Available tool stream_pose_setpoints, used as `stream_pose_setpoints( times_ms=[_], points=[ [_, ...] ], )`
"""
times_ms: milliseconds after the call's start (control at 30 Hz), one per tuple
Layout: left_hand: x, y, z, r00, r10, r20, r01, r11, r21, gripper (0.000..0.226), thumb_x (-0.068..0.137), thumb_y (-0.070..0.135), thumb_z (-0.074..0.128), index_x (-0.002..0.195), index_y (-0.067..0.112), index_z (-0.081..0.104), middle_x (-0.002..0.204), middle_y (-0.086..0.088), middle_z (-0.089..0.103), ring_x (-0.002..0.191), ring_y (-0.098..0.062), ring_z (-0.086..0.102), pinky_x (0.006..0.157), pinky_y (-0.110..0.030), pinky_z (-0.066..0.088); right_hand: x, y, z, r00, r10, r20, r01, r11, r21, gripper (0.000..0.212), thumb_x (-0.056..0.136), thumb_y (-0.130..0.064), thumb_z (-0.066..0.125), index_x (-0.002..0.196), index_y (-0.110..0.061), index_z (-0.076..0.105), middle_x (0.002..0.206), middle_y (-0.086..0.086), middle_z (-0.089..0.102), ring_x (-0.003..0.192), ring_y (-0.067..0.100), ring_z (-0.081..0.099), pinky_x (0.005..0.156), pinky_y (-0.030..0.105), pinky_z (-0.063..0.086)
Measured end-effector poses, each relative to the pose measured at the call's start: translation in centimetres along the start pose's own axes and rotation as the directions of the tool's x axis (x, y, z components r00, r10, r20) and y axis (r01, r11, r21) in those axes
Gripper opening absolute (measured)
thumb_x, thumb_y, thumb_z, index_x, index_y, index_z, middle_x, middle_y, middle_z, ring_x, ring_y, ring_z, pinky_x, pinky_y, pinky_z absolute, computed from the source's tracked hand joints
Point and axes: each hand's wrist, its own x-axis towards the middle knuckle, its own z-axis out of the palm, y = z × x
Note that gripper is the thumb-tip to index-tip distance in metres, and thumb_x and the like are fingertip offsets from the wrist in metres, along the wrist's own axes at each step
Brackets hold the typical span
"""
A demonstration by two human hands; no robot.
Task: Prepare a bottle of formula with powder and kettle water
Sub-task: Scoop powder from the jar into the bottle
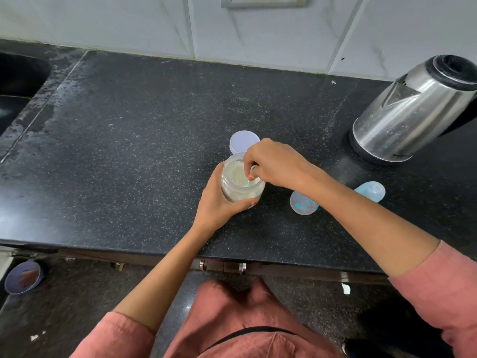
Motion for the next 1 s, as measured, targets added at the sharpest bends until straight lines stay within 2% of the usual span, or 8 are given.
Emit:
stream_pose_setpoints(
  times_ms=[100, 167, 300, 433, 533, 700, 833, 1000],
  points=[
    [0.01, -0.04, -0.01, 1.000, -0.004, 0.005, 0.004, 1.000, -0.002, 0.080, 0.051, 0.047, 0.079, 0.112, 0.068, 0.031, 0.115, 0.034, 0.051, 0.108, 0.015, 0.048, 0.083, 0.001, 0.036, -0.03, -0.12, 0.00, 0.999, -0.025, 0.024, 0.025, 1.000, -0.019, 0.012, 0.082, -0.006, 0.060, 0.085, -0.013, 0.069, 0.079, -0.002, 0.050, 0.070, 0.018, 0.050, 0.050, 0.024, 0.029],
    [0.03, -0.04, -0.02, 1.000, -0.003, 0.009, 0.003, 1.000, -0.005, 0.081, 0.052, 0.044, 0.081, 0.113, 0.066, 0.032, 0.115, 0.033, 0.052, 0.108, 0.015, 0.048, 0.082, 0.001, 0.036, 0.02, -0.09, -0.21, 0.999, -0.039, 0.033, 0.039, 0.999, -0.004, 0.011, 0.081, -0.007, 0.061, 0.084, -0.013, 0.070, 0.079, -0.002, 0.051, 0.070, 0.017, 0.050, 0.049, 0.019, 0.028],
    [-0.03, 0.14, -0.06, 1.000, -0.001, 0.009, 0.001, 1.000, -0.018, 0.079, 0.052, 0.044, 0.081, 0.112, 0.064, 0.034, 0.113, 0.032, 0.054, 0.105, 0.015, 0.050, 0.080, 0.001, 0.037, 0.20, -0.14, -0.52, 0.997, -0.066, 0.036, 0.064, 0.997, 0.054, 0.008, 0.081, -0.010, 0.064, 0.083, -0.013, 0.070, 0.072, -0.006, 0.050, 0.069, 0.015, 0.051, 0.051, 0.021, 0.031],
    [-0.06, 0.24, -0.08, 1.000, -0.004, 0.008, 0.004, 1.000, -0.029, 0.077, 0.051, 0.046, 0.079, 0.110, 0.065, 0.035, 0.112, 0.032, 0.054, 0.105, 0.015, 0.050, 0.080, 0.000, 0.037, 0.22, -0.25, -0.37, 0.998, -0.066, 0.022, 0.063, 0.991, 0.120, 0.006, 0.081, -0.012, 0.065, 0.084, -0.012, 0.070, 0.062, -0.016, 0.042, 0.055, 0.005, 0.043, 0.049, 0.022, 0.029],
    [-0.07, 0.24, -0.09, 1.000, -0.003, 0.011, 0.003, 1.000, -0.031, 0.078, 0.051, 0.046, 0.080, 0.111, 0.067, 0.034, 0.112, 0.035, 0.053, 0.105, 0.015, 0.050, 0.080, 0.000, 0.037, 0.13, -0.09, -0.18, 0.999, -0.051, 0.003, 0.050, 0.983, 0.175, 0.007, 0.081, -0.013, 0.066, 0.086, -0.011, 0.071, 0.062, -0.016, 0.044, 0.055, 0.003, 0.042, 0.053, 0.023, 0.032],
    [-0.08, 0.42, -0.06, 1.000, 0.005, 0.006, -0.004, 1.000, -0.025, 0.078, 0.050, 0.047, 0.079, 0.110, 0.068, 0.033, 0.111, 0.038, 0.052, 0.105, 0.016, 0.049, 0.079, 0.001, 0.036, 0.10, 0.42, -0.28, 0.997, -0.062, 0.045, 0.054, 0.987, 0.154, 0.007, 0.080, -0.012, 0.066, 0.085, -0.012, 0.071, 0.073, -0.004, 0.054, 0.067, 0.011, 0.049, 0.057, 0.026, 0.036],
    [-0.11, 0.46, -0.06, 1.000, 0.007, 0.006, -0.007, 1.000, -0.030, 0.077, 0.050, 0.047, 0.079, 0.110, 0.068, 0.034, 0.110, 0.042, 0.052, 0.105, 0.015, 0.050, 0.079, 0.001, 0.036, 0.13, 0.31, -0.32, 0.996, -0.078, 0.054, 0.070, 0.988, 0.135, 0.006, 0.079, -0.011, 0.066, 0.084, -0.011, 0.071, 0.064, -0.011, 0.047, 0.059, 0.007, 0.045, 0.055, 0.024, 0.035],
    [-0.13, 0.41, -0.11, 1.000, 0.004, 0.006, -0.003, 1.000, -0.022, 0.077, 0.050, 0.048, 0.079, 0.109, 0.069, 0.034, 0.109, 0.042, 0.052, 0.103, 0.016, 0.051, 0.078, 0.001, 0.037, 0.33, 0.18, -0.59, 0.993, -0.093, 0.074, 0.080, 0.983, 0.162, 0.008, 0.079, -0.009, 0.067, 0.085, -0.009, 0.072, 0.064, -0.010, 0.049, 0.061, 0.008, 0.047, 0.064, 0.029, 0.041]
  ],
)
